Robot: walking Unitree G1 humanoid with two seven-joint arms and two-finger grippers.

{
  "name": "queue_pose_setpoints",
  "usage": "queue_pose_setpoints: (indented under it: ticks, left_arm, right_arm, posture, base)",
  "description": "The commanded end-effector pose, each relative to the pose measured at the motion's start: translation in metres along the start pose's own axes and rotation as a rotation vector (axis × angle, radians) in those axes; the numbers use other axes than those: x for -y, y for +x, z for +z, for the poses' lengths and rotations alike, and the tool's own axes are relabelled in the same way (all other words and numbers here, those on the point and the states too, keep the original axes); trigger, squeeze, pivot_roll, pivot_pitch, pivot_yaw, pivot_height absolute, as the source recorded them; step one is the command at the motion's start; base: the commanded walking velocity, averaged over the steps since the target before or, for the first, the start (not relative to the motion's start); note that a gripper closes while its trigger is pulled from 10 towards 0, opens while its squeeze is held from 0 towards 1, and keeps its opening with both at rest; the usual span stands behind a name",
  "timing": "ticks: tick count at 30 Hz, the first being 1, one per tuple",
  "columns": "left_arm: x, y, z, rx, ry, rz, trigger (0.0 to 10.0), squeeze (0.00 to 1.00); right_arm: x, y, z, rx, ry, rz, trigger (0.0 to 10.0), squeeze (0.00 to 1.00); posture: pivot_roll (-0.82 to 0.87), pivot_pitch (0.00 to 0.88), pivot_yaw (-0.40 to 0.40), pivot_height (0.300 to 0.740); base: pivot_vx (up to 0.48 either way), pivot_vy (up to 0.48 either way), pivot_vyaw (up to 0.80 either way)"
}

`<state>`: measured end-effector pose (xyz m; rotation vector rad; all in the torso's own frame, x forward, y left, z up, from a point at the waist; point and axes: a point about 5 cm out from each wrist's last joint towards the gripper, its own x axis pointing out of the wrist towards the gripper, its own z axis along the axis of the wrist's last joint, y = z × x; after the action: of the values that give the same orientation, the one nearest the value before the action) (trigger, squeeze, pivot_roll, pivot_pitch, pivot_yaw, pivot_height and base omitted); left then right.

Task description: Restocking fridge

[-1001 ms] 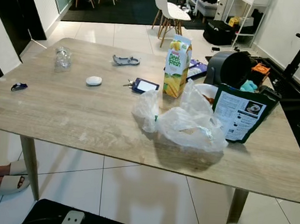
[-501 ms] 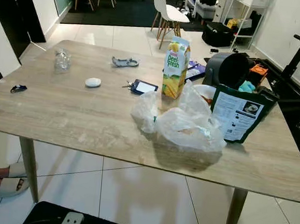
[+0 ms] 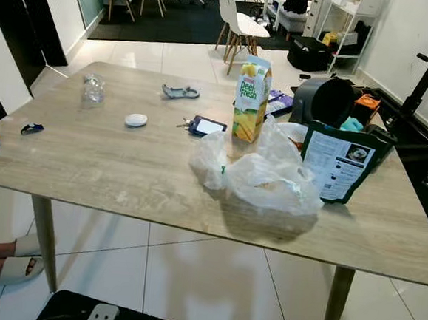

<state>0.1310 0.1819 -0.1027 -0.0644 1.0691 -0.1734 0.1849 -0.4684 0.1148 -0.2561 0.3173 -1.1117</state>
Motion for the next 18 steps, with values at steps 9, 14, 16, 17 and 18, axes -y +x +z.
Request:
queue_pose_setpoints:
  ticks: [9, 14, 16, 17, 18]
  left_arm:
    - [-0.002, -0.003, -0.014, -0.049, -0.007, 0.000, 10.0, 0.00]
    - [-0.002, -0.004, -0.016, -0.052, -0.006, -0.002, 10.0, 0.00]
    - [-0.002, -0.004, -0.017, -0.052, -0.006, -0.003, 10.0, 0.00]
    - [-0.003, -0.005, -0.018, -0.052, -0.007, -0.003, 10.0, 0.00]
    - [-0.003, -0.005, -0.018, -0.052, -0.007, -0.003, 10.0, 0.00]
  right_arm:
    - [-0.060, -0.006, 0.074, 0.226, 0.496, 0.478, 10.0, 1.00]
    - [-0.117, -0.034, 0.091, 0.250, 0.588, 0.875, 10.0, 0.00]
    - [-0.129, -0.041, 0.092, 0.244, 0.598, 0.954, 10.0, 0.00]
    - [-0.137, -0.047, 0.092, 0.242, 0.601, 1.017, 10.0, 0.00]
    - [-0.137, -0.047, 0.092, 0.242, 0.601, 1.017, 10.0, 0.00]
  posture:
    - [0.05, 0.000, -0.022, 0.740]
    - [0.06, 0.000, -0.022, 0.740]
    - [0.07, 0.000, -0.024, 0.740]
    - [0.08, 0.000, -0.024, 0.740]
    - [0.08, 0.000, -0.024, 0.740]
  base:
    - [0.000, 0.000, 0.00]
    - [0.000, 0.000, 0.00]
    - [0.000, 0.000, 0.00]
    - [0.000, 0.000, 0.00]
    - [0.000, 0.000, 0.00]
